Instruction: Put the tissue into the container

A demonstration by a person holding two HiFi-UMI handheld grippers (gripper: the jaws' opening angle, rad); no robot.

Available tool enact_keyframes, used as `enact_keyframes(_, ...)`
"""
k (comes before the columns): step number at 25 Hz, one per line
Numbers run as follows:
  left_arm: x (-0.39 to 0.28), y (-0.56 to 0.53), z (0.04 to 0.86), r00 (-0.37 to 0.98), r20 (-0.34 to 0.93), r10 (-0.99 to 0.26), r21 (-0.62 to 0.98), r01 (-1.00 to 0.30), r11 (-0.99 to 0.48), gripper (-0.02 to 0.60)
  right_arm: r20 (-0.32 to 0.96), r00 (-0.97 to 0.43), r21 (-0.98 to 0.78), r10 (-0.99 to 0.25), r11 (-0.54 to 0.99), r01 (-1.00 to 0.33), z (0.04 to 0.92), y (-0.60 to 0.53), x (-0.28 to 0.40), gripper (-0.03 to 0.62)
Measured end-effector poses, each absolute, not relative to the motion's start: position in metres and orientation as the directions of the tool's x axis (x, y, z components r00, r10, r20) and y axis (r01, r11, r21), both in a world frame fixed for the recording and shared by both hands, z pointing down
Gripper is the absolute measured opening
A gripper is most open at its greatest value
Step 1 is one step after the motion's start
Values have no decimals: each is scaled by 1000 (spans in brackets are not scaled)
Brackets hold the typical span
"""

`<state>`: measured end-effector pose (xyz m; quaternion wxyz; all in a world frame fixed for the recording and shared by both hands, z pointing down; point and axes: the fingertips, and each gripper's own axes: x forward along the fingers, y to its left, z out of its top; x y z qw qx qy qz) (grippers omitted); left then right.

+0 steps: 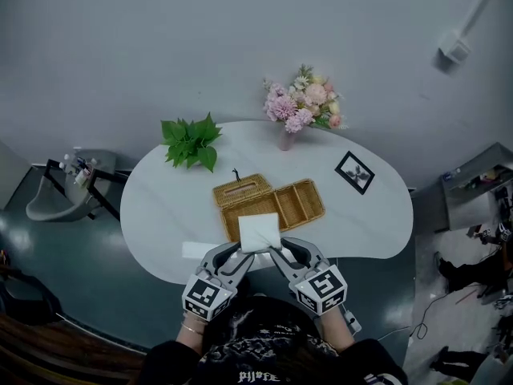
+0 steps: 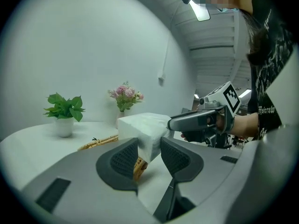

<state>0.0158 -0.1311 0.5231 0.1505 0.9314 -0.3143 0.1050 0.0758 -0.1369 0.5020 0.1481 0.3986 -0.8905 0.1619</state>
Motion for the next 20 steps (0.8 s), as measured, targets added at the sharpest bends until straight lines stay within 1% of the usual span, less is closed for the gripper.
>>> enact_keyframes(5, 11, -144, 526, 809, 307, -501, 197, -569, -798, 160, 413, -640, -171, -648, 635, -753, 505, -152, 72, 129)
enact_keyframes(14, -3, -167, 525, 849, 284, -445, 228, -511, -829, 150, 429, -654, -188, -622, 647, -739, 505, -177, 59, 127)
enact_keyframes(20, -11, -175, 526, 840, 292, -457, 219, -524, -823, 146, 464, -668, -155, -582, 689, -708, 505, -189, 50, 128)
